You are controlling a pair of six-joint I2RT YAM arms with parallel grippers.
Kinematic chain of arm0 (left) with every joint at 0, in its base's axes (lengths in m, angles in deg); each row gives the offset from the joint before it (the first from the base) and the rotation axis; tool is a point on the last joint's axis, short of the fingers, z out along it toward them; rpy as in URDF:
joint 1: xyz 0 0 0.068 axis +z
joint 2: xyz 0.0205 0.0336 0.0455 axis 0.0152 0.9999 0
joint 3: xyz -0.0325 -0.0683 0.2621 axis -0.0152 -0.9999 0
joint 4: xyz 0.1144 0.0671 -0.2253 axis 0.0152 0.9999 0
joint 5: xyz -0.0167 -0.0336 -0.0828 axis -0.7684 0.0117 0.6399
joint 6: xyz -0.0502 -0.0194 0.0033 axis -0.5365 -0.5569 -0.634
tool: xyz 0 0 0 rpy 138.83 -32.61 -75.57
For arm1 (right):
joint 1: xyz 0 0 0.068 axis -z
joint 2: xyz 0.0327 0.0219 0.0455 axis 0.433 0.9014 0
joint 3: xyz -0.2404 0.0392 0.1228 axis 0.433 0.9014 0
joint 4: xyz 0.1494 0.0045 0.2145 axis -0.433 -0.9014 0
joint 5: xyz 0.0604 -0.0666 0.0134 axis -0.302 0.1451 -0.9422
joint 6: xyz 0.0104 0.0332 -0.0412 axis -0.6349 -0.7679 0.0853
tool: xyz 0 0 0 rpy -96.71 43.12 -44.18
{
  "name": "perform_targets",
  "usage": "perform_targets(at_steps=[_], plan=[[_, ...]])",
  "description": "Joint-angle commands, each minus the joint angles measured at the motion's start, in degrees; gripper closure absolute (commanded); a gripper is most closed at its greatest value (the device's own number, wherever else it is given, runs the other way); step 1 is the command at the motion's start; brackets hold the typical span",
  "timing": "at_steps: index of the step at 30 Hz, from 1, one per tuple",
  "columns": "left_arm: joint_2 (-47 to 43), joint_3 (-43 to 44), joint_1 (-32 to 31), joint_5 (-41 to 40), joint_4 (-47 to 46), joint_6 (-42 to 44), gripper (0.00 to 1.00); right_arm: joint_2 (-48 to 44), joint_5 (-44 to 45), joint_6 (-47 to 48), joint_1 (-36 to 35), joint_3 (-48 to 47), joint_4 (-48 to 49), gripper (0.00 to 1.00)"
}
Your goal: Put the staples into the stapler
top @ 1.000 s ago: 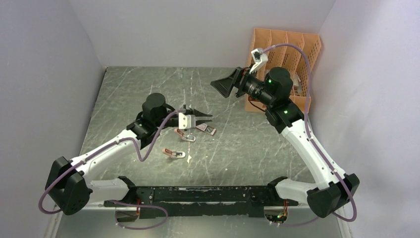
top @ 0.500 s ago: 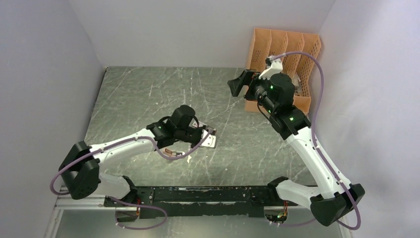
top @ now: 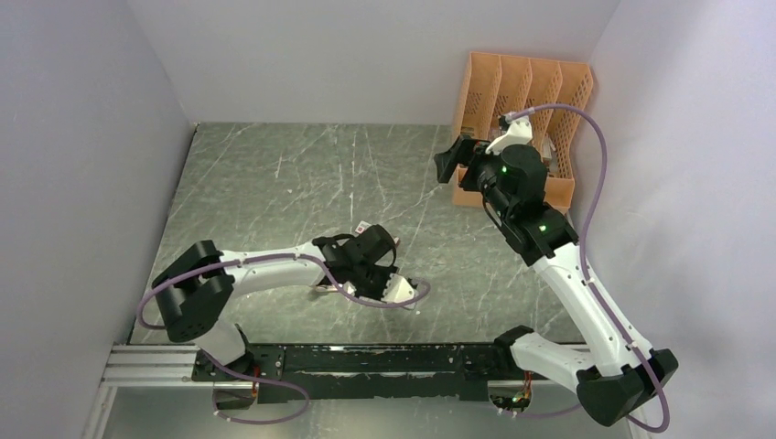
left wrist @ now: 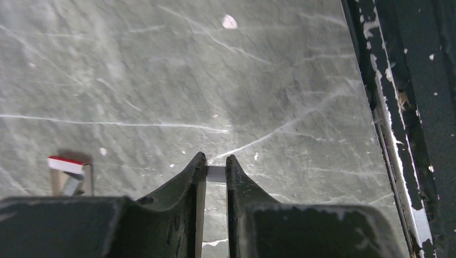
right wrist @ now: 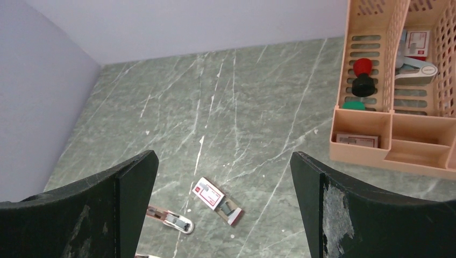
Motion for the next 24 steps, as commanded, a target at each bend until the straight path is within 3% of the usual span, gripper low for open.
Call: perform_targets(at_steps=[1,14,24], plan=[[2.59,1.47,-1.62,-5.54,3.35,2.34,0.93,-0.68,2.37,1.35,0.25,0.07,0.26,0.00],[7.96,3.38,-3.75,-10.17,6.99,3.35,0.92,-0.39,1.71,1.42,0.25,0.52,0.27,0.00],[9.06,3.50,-4.17,-8.90,7.40,2.82,0.80,-0.37,1.69,1.58,0.25,0.59,0.22,0.00]])
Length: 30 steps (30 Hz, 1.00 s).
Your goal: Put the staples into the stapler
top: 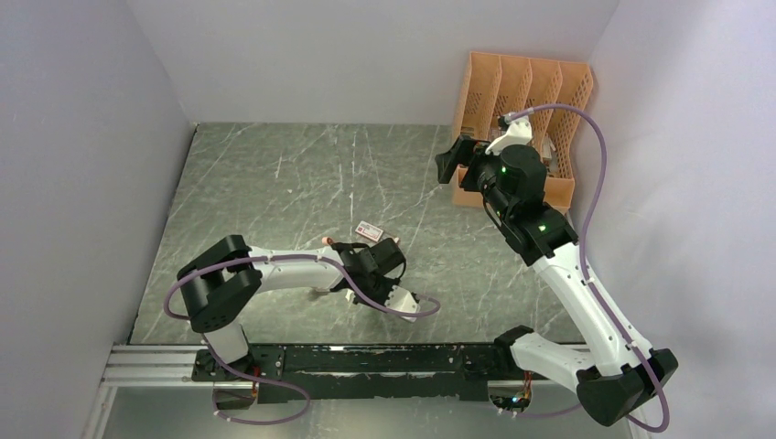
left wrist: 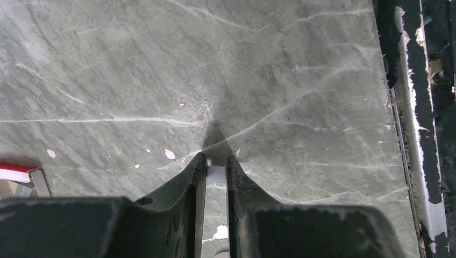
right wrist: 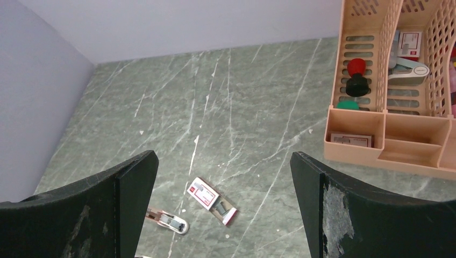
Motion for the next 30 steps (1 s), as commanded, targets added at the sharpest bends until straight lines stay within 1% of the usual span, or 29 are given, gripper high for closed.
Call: perform_targets(at_steps=[1,3,7,18,23,25,30], plan=[[1.00,1.23,-0.73,-0.02,1.58,0.54,0.79,-0.11,0.43,0.65,0.25,0.41,0.29,0.00],[0.74,1.06,-0.74,-0.05,1.36,0.60,0.77,0.06,0.33,0.64,0.25,0.38,0.37,0.00],[0.11,0.82,-0.74,-0.01,0.98,0.72,0.69,0.32,0.09,0.59,0.20,0.06,0.29,0.00],[0.16,2.01,-0.74,1.70,1.87,0.90,0.65,0.98,-0.72,0.82,0.25,-0.56,-0.08,0.00],[-0.62,2.94,-0.74,3.25,2.71,1.06,0.62,1.12,-0.81,0.85,0.25,-0.38,-0.21,0.00],[-1.37,3.21,-0.74,4.25,2.73,0.70,0.58,1.14,-0.98,0.90,0.25,-0.45,-0.28,0.00],[-3.19,3.39,-0.74,5.71,2.38,0.04,0.56,1.35,-1.16,0.74,0.25,-0.03,-0.07,0.00]])
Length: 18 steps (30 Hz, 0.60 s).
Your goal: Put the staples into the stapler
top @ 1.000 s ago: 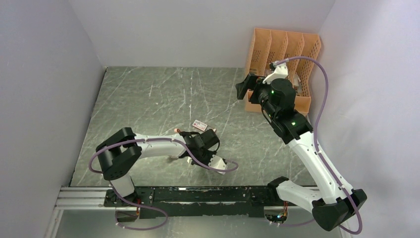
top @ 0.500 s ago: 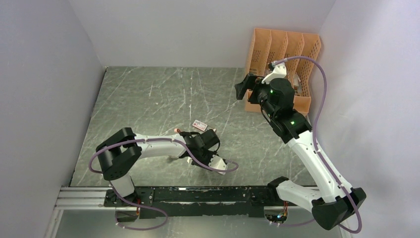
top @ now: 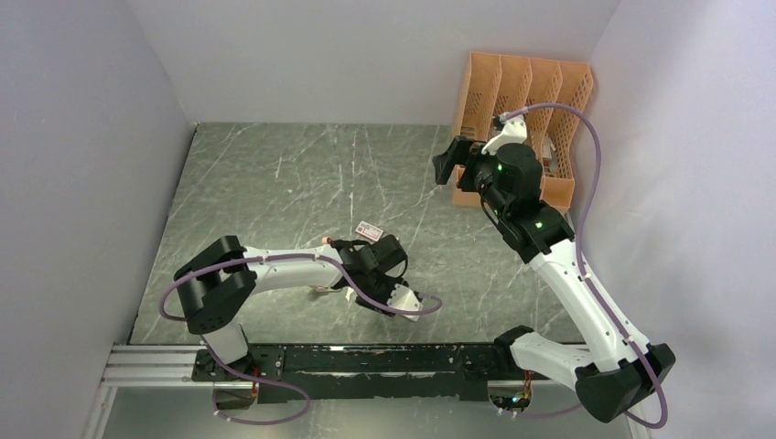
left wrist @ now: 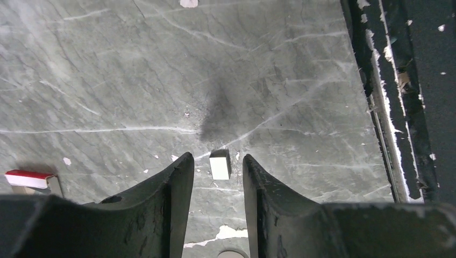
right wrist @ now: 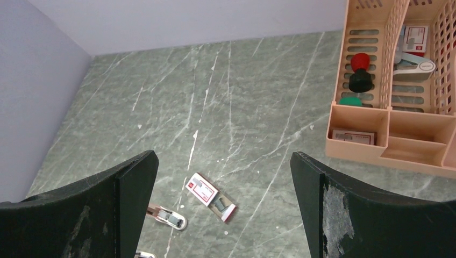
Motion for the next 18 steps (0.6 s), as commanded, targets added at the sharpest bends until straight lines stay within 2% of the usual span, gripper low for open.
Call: perform_targets(at_steps=[1,4,7,11,14,18], plan=[[-2.86,1.78,-0.50,3.29,0.80,-0.07,0.56,0.18,-0.25,0.33,0.25,-0.04,0.13,0.00],[-4.12,2.20,-0.43,4.01,0.45,-0.62,0.55,-0.17,0.47,-0.19,0.25,0.27,0.27,0.00],[-6.23,3.04,-0.37,5.01,-0.30,-2.10,0.55,-2.30,5.70,-2.92,0.24,0.80,0.27,0.00],[-11.21,2.62,0.91,7.94,-4.04,-6.25,0.54,-8.53,10.36,-4.17,0.25,5.14,5.64,0.00],[-16.10,-0.72,4.16,12.29,-10.18,-11.82,0.54,-11.20,12.58,-4.49,0.25,7.46,7.78,0.00],[-23.65,-5.62,11.97,18.31,-19.60,-21.51,0.54,-10.33,14.09,-5.70,0.25,8.66,6.18,0.00]])
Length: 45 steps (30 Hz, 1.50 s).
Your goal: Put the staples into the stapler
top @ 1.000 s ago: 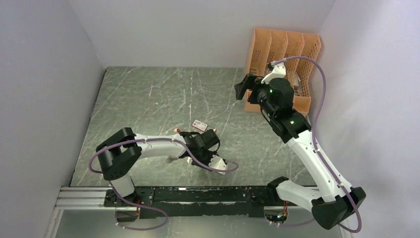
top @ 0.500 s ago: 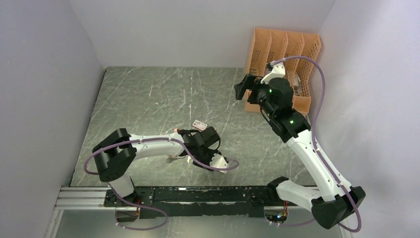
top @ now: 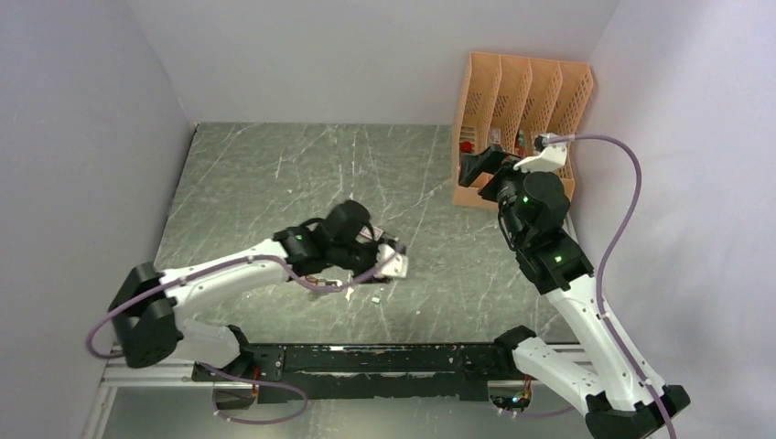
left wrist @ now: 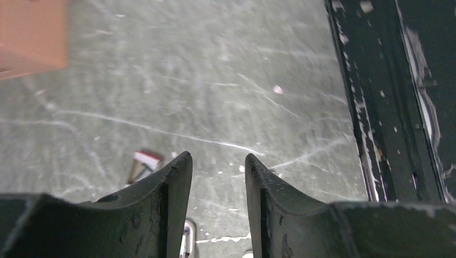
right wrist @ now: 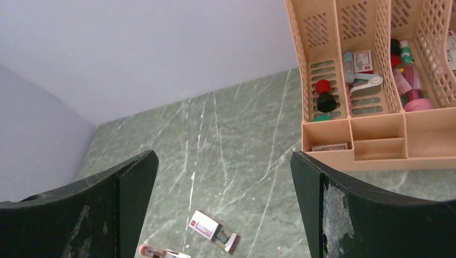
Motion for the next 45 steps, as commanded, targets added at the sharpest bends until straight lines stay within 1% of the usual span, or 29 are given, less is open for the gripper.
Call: perform_targets(at_steps=[1,3,5,7,11,13,14,16,17,19,21,23,26,29,30,33,35,38,42,45], plan=[[-7.91,-5.00,8.90,9.42,-13.53,-14.13,0.53,1.19,1.98,-1.07,0.20,1.26,1.42,0.00],[-11.42,-6.90,13.85,8.82,-18.50,-21.54,0.47,1.86,-2.26,0.10,0.20,1.26,1.67,0.00],[-14.24,-8.14,17.78,4.87,-22.03,-28.51,0.41,2.78,-5.05,0.96,0.20,2.93,0.95,0.00],[-16.24,-8.58,21.70,1.83,-22.59,-34.75,0.37,3.67,-9.02,2.94,0.18,3.77,0.02,0.00],[-20.44,-10.56,28.19,-2.97,-22.63,-46.05,0.28,3.79,-18.01,6.64,0.20,8.05,2.17,0.00],[-22.69,-11.82,31.10,-7.81,-21.43,-51.87,0.23,6.19,-20.97,8.53,0.07,8.31,0.18,0.00],[-23.57,-12.17,33.11,-9.12,-20.15,-54.24,0.21,7.55,-22.49,9.15,-0.31,8.47,-0.96,0.00],[-23.63,-11.26,36.18,-12.06,-15.33,-58.47,0.18,8.83,-23.55,9.48,-1.94,10.23,0.12,0.00],[-23.04,-10.43,38.12,-13.09,-12.06,-60.10,0.17,9.29,-23.12,9.53,-4.10,11.20,0.75,0.00],[-22.12,-9.84,42.20,-12.69,-7.71,-61.48,0.17,10.92,-20.35,11.02,-9.18,12.74,1.47,0.00],[-22.19,-11.28,45.94,-11.52,-7.00,-63.85,0.17,13.24,-15.48,12.90,-16.37,13.75,1.66,0.00],[-23.03,-12.69,48.39,-11.61,-7.28,-64.12,0.17,15.85,-11.71,14.52,-23.19,15.06,2.71,0.00],[-24.24,-13.37,49.84,-13.01,-6.58,-62.85,0.18,17.87,-11.74,16.13,-30.37,17.24,4.53,0.00],[-25.18,-13.84,49.98,-15.46,-5.76,-60.02,0.18,20.45,-18.23,16.87,-32.14,18.49,5.41,0.02],[-25.39,-14.14,50.03,-16.13,-5.83,-60.01,0.18,21.81,-20.36,17.25,-32.39,18.54,5.34,0.04],[-25.44,-14.45,50.05,-16.87,-5.45,-60.07,0.19,26.73,-22.39,17.59,-33.69,17.27,3.27,0.12],[-25.21,-14.35,50.05,-16.87,-5.41,-59.96,0.19,30.24,-22.09,18.73,-34.54,15.95,1.65,0.16],[-24.83,-13.92,50.07,-17.27,-5.31,-59.42,0.19,34.21,-20.58,20.63,-35.91,14.44,1.04,0.24],[-24.51,-13.83,50.06,-17.45,-5.22,-59.08,0.20,36.54,-20.80,21.79,-36.33,13.26,1.26,0.36],[-24.82,-13.96,50.07,-17.51,-5.37,-59.09,0.20,37.10,-20.40,22.53,-36.77,12.82,0.89,0.40]])
